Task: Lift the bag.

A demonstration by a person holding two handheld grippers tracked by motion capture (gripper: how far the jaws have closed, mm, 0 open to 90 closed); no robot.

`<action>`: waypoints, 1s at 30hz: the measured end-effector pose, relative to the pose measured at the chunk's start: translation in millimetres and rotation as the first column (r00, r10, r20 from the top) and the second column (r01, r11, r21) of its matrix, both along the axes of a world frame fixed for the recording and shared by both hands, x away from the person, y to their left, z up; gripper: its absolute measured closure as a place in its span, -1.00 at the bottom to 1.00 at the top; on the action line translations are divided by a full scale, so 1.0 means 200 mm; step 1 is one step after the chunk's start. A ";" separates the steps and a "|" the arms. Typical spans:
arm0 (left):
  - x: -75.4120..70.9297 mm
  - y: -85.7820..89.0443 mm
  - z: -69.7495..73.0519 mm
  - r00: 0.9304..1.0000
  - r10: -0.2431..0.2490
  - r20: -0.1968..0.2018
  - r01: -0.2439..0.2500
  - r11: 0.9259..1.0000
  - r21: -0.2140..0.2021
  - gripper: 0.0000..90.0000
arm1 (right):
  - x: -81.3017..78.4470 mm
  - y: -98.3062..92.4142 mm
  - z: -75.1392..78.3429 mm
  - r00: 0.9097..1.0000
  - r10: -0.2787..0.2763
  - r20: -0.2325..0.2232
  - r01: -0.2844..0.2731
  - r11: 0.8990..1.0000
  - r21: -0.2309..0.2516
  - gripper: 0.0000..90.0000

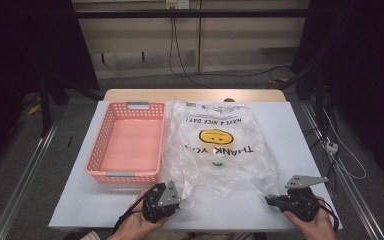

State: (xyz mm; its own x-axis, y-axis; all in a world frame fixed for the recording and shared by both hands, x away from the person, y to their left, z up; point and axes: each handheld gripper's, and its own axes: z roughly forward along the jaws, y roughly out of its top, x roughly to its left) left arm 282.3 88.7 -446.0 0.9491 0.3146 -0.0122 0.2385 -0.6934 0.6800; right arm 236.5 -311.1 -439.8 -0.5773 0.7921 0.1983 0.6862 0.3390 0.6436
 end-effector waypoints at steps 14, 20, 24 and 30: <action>0.05 0.08 0.18 0.999 0.038 0.014 -0.035 0.983 -0.181 1.00 | 0.07 0.01 0.11 0.996 -0.001 0.094 -0.009 0.995 0.100 1.00; 0.11 0.11 0.25 0.997 0.067 0.027 -0.058 0.968 -0.244 1.00 | 0.11 0.00 0.17 0.989 -0.024 0.146 0.003 0.990 0.140 1.00; 0.16 0.12 0.32 0.995 0.089 0.050 -0.072 0.957 -0.280 1.00 | 0.15 -0.01 0.22 0.984 -0.026 0.175 -0.003 0.987 0.161 1.00; 0.23 0.12 0.46 0.991 0.114 0.075 -0.079 0.928 -0.364 1.00 | 0.21 -0.03 0.37 0.967 -0.039 0.252 -0.008 0.983 0.185 1.00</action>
